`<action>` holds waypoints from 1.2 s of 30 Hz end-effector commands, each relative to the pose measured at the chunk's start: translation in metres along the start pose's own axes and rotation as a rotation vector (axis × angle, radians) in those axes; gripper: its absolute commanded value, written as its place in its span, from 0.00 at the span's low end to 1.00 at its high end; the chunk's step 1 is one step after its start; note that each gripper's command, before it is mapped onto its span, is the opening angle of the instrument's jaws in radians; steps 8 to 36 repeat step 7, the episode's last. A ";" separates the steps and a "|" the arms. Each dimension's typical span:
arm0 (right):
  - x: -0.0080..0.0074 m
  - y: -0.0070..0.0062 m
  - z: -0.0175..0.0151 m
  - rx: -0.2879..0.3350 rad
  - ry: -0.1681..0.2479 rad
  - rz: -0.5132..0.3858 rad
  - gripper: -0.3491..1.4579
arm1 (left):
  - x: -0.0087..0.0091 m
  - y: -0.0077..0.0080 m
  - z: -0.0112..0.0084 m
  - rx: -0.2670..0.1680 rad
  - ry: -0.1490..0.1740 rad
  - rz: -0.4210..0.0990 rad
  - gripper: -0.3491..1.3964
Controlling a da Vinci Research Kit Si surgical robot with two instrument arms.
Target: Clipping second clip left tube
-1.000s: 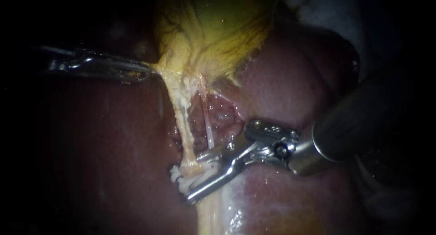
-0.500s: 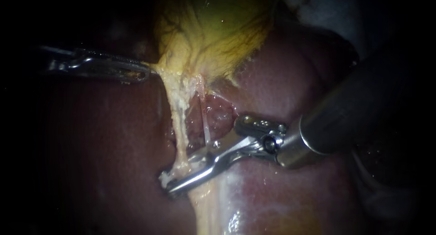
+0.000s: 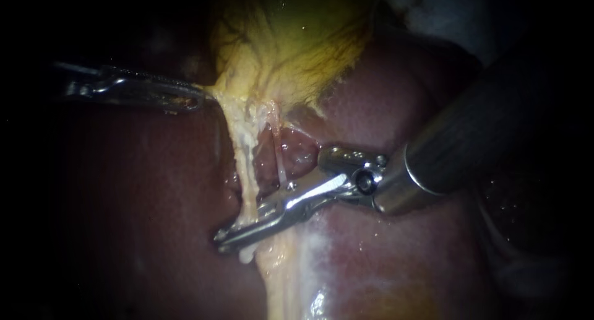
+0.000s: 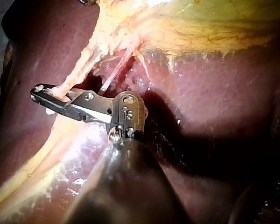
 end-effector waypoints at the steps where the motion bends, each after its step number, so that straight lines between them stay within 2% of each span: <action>1: -0.0001 0.0001 0.0001 0.001 -0.001 -0.001 0.00 | 0.0000 0.0000 0.0000 0.000 0.000 0.000 0.00; 7: -0.0007 0.0003 0.0002 0.004 -0.004 -0.004 0.00 | 0.0000 0.0000 0.0000 0.000 0.000 0.000 0.00; 36: -0.0007 0.0003 0.0002 0.004 -0.004 -0.004 0.00 | 0.0000 0.0000 0.0000 0.000 0.000 0.000 0.00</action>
